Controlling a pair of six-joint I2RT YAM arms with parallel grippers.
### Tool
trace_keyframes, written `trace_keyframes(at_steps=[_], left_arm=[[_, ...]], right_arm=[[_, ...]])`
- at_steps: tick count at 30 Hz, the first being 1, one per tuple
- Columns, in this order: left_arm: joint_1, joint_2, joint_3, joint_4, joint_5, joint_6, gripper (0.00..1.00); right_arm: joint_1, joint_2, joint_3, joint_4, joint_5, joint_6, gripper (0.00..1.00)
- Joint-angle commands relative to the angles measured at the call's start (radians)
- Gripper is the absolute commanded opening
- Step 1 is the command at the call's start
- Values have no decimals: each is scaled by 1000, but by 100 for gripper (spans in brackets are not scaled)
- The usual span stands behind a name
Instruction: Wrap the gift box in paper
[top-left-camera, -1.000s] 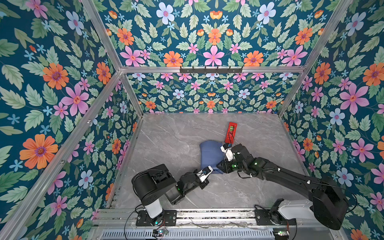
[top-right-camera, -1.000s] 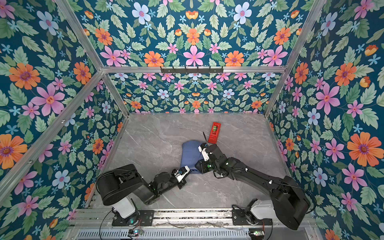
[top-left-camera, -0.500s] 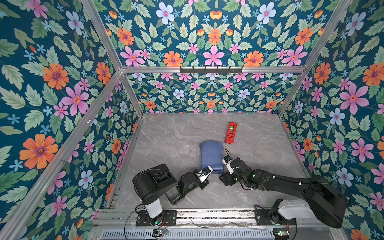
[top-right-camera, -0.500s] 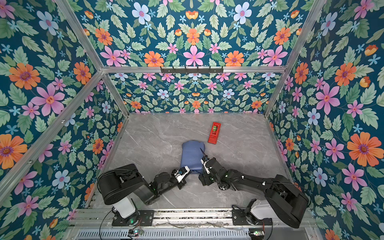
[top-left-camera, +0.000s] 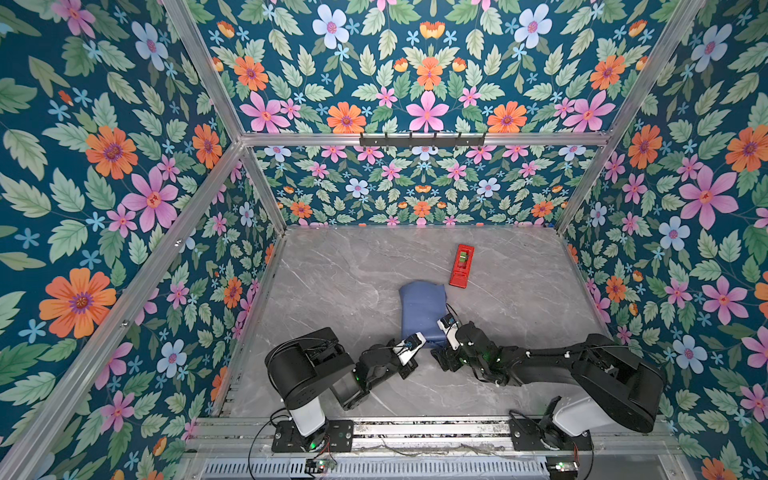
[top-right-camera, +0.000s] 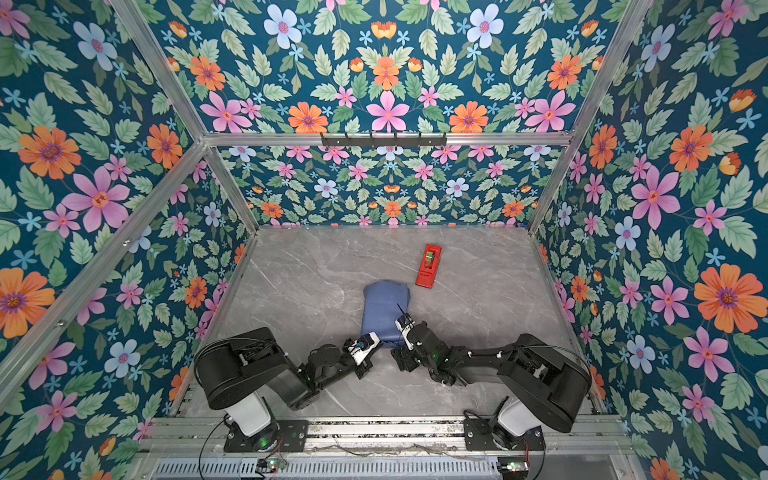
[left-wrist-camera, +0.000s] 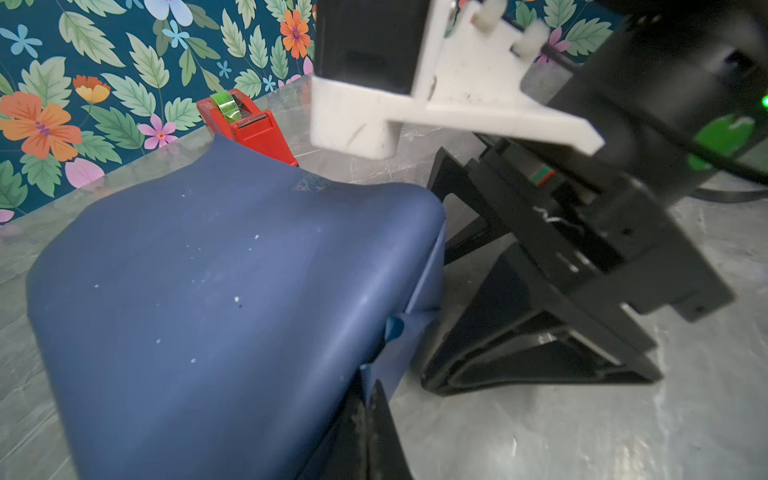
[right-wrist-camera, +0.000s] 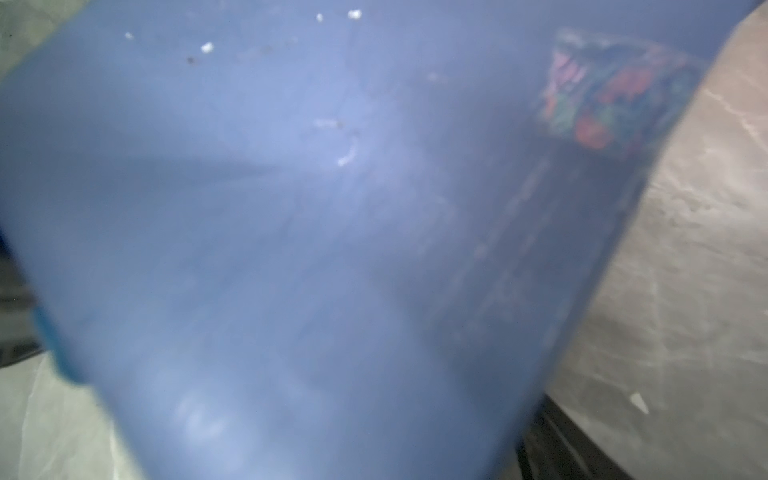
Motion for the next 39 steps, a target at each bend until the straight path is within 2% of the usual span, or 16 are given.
trace_keyframes(at_steps=[1,11,21,27,29,31,34,39], left_arm=[[0,-2,5,10,13,11,0],[-1,-29,-9,5,24,9,15],[-1,-128,-58,-11,46,28,35],[-1,-278,-60,-157,95,138,46],[0,-337,-43,-248,67,195,53],[3,-385,-16,-352,22,260,63],[29,-393,4,-378,9,333,75],[79,-346,47,-398,87,380,85]], right_arm=[[1,13,-13,91,32,21,76],[1,50,-31,170,50,81,68],[1,53,-43,188,70,107,65],[0,58,-47,195,76,117,65],[0,56,-49,195,76,118,64],[0,57,-49,198,78,120,64],[0,61,-49,204,78,124,64],[0,64,-45,207,78,128,63]])
